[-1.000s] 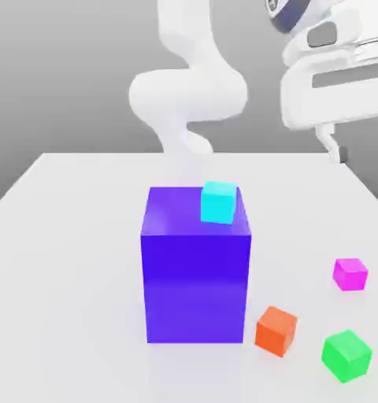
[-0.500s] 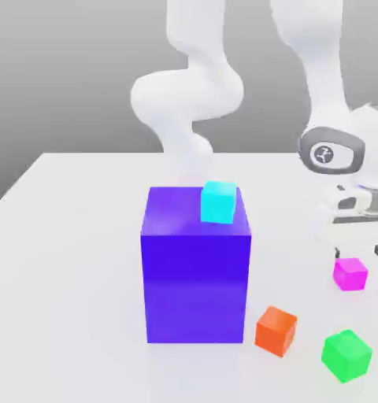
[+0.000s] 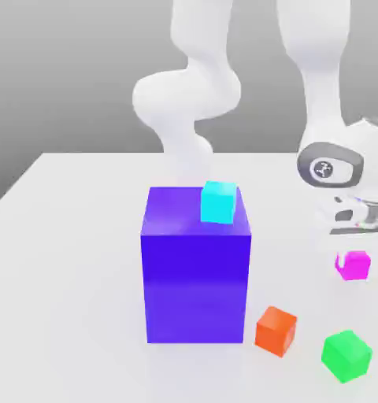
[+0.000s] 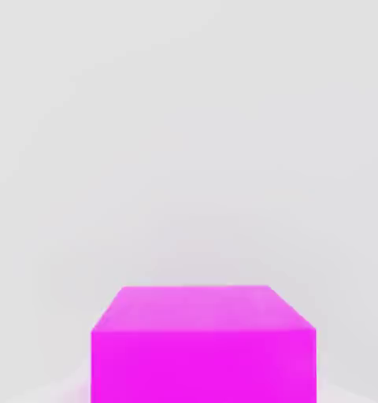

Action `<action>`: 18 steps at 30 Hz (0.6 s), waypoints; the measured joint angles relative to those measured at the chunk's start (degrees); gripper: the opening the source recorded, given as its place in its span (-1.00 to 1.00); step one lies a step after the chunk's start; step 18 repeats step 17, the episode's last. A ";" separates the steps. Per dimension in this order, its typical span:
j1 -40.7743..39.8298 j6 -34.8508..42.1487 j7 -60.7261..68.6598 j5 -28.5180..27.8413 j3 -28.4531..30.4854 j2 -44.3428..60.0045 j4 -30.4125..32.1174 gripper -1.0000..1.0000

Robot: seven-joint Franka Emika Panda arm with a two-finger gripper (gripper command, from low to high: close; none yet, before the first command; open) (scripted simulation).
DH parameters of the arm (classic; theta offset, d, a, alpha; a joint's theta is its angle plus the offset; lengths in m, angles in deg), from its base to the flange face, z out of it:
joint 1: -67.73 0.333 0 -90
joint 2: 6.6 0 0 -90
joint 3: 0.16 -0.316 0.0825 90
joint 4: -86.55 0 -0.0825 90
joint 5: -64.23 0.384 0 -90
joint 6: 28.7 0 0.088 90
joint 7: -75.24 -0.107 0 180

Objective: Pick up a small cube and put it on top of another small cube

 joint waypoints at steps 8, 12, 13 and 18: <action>-9.63 12.80 -5.00 6.97 9.33 0.67 -14.00 -1.00; -11.24 11.23 -8.10 6.04 12.88 6.00 -17.85 -1.00; -11.18 9.54 -8.78 5.22 13.26 7.99 -18.10 -1.00; -10.86 7.93 -9.31 4.55 13.82 9.77 -18.26 1.00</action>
